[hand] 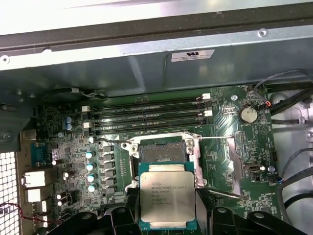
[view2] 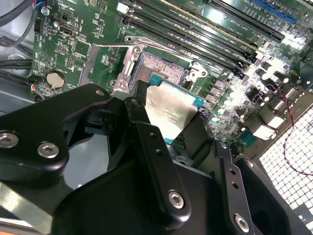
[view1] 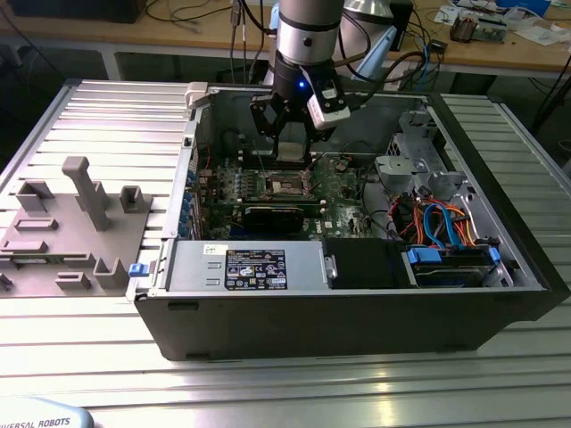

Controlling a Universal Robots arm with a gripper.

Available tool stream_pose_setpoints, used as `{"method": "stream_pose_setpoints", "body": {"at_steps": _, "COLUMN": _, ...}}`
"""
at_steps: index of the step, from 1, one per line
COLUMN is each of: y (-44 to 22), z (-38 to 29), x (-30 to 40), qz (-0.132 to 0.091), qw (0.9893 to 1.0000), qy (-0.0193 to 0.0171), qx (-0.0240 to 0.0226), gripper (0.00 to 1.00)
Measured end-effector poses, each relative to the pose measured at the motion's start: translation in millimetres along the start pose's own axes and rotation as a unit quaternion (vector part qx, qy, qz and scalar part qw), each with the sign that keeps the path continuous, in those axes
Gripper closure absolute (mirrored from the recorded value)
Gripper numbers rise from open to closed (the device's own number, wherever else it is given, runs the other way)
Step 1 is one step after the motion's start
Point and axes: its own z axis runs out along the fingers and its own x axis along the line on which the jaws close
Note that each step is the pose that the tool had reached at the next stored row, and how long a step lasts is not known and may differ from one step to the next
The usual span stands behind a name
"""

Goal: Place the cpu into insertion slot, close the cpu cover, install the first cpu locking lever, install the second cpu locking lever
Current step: 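Place the cpu into insertion slot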

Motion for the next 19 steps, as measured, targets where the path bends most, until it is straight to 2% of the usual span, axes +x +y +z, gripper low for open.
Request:
{"method": "stream_pose_setpoints", "body": {"at_steps": 4, "y": 0.0, "z": 0.3, "x": 0.0, "qz": 0.012, "qw": 0.9999, "qy": -0.0006, "qx": -0.0002, "gripper": 0.46}}
{"method": "stream_pose_setpoints", "body": {"at_steps": 16, "y": 0.0, "z": 0.8, "x": 0.0, "qz": 0.024, "qw": 0.9997, "qy": -0.0013, "qx": -0.0005, "gripper": 0.46}}
{"method": "stream_pose_setpoints", "body": {"at_steps": 19, "y": -0.1, "z": 1.5, "x": 0.0, "qz": 0.034, "qw": 0.9994, "qy": -0.0019, "qx": -0.0006, "gripper": 0.46}}
